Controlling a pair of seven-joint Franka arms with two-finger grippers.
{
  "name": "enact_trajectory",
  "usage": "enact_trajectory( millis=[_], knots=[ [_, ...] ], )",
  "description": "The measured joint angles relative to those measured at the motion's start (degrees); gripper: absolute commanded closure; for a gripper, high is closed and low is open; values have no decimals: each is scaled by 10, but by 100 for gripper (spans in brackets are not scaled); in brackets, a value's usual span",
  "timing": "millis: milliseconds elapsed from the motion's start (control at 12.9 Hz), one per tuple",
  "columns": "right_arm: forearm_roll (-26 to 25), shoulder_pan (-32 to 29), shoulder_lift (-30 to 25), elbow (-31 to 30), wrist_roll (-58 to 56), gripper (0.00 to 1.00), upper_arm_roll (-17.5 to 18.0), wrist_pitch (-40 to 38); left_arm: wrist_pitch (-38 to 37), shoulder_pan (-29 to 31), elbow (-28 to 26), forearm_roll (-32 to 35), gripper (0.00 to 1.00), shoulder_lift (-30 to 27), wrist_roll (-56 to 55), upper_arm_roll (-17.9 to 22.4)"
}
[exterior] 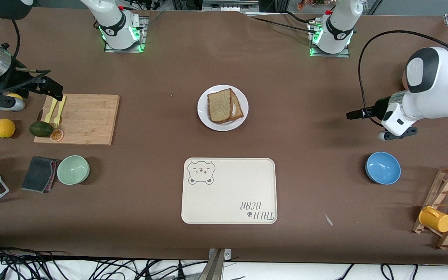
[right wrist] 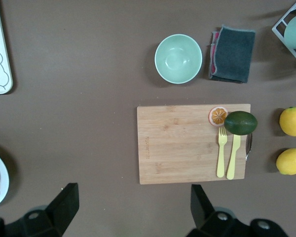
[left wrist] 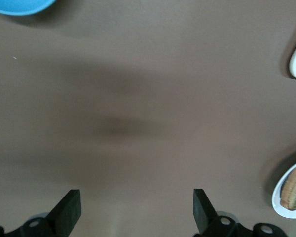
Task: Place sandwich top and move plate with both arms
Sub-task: 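Reach the left gripper to the white plate rim and grasp it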
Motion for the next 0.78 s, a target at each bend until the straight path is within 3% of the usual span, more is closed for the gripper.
enact_trajectory(
  millis=[389, 622, 778],
  knots=[
    [11, 0, 0, 1, 0, 0, 3, 32, 85, -28, -85, -189, 2, -2, 62, -28],
    [12, 1, -1, 12, 0, 0, 4, 32, 110, -46, -135, -331, 2, 15, 199, -37],
    [12, 1, 0, 14, 0, 0, 7, 32, 114, -47, -155, -361, 3, 25, 276, -37]
  ],
)
